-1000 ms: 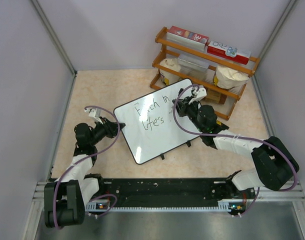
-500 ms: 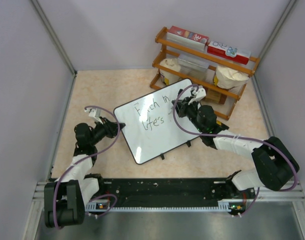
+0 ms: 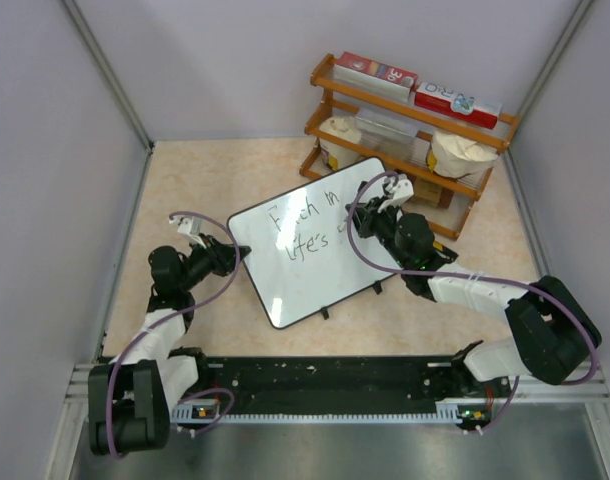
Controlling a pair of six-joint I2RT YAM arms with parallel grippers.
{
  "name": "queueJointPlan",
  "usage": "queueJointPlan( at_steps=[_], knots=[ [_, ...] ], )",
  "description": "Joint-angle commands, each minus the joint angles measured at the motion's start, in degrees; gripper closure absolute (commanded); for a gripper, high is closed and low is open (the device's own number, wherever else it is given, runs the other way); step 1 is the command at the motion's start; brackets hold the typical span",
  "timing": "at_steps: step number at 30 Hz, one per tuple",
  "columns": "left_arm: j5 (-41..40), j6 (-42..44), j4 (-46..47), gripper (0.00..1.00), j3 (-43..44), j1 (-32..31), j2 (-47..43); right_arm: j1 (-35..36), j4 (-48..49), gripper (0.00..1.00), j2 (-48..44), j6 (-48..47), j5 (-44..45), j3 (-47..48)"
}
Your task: Write a sentence on the whiteboard
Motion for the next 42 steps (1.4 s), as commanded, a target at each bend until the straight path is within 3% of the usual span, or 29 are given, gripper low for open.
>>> queueJointPlan(
  at_steps=[1,22,42],
  knots=[
    [-1.34,4.77,-0.72,1.0,0.13,-0.27,0.86,0.75,-0.99,1.0,-1.14,-0.27,2.57,0.26],
    [-1.25,4.77,-0.72,1.0,0.13,-0.18,0.95,0.67,-2.22,1.0,0.36,-0.63,3.45,5.36],
    [-1.34,4.77,-0.63,1.0,0.04,-0.27,0.68,0.67,-5.03,1.0,-2.36,0.78,2.57,-0.26]
  ],
)
